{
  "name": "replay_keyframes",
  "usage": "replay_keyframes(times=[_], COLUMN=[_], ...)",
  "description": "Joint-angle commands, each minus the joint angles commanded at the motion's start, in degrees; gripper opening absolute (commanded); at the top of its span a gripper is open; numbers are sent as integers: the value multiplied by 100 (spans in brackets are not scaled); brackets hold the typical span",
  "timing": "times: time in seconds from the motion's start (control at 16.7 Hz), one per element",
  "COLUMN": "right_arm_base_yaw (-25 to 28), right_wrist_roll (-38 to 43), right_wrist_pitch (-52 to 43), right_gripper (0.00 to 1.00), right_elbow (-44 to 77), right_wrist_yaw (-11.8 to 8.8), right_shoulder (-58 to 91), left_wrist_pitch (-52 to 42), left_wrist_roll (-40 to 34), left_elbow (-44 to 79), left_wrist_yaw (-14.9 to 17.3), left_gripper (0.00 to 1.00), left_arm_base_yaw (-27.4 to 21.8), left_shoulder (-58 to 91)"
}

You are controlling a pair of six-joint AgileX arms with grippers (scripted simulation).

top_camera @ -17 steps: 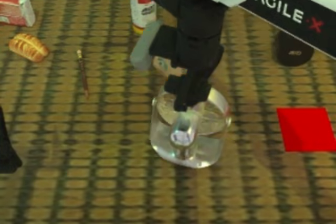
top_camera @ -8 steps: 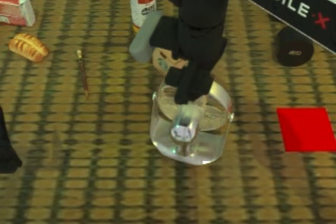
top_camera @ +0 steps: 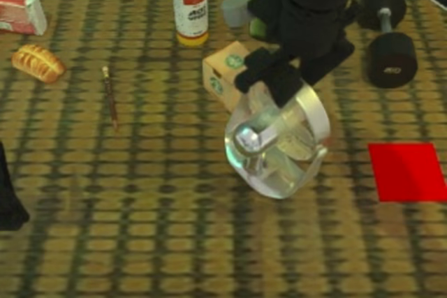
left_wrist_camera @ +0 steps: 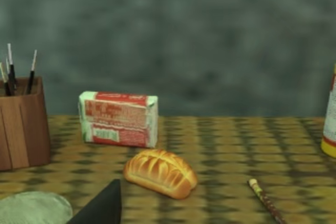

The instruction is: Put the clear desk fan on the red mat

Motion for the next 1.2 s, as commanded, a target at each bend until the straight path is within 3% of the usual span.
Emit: replay_keyframes(times=[0.72,0.96,1.2], right_arm_base_yaw=[-1700,-2179,-2464], right_wrist_roll=[7666,9384,10298], right_wrist_pitch=[695,730,724], right_gripper=[0,0,0], right_elbow=[-1869,-2606,-3055], right_wrist_yaw=[-48,-10,22], right_shoulder=[-1598,-1853,-1968], left_wrist_pitch=[0,0,0], left_wrist_roll=[0,0,0], left_elbow=[0,0,0], left_wrist_yaw=[0,0,0], left_gripper=[100,100,100], left_arm_base_yaw=[0,0,0], left_shoulder=[0,0,0])
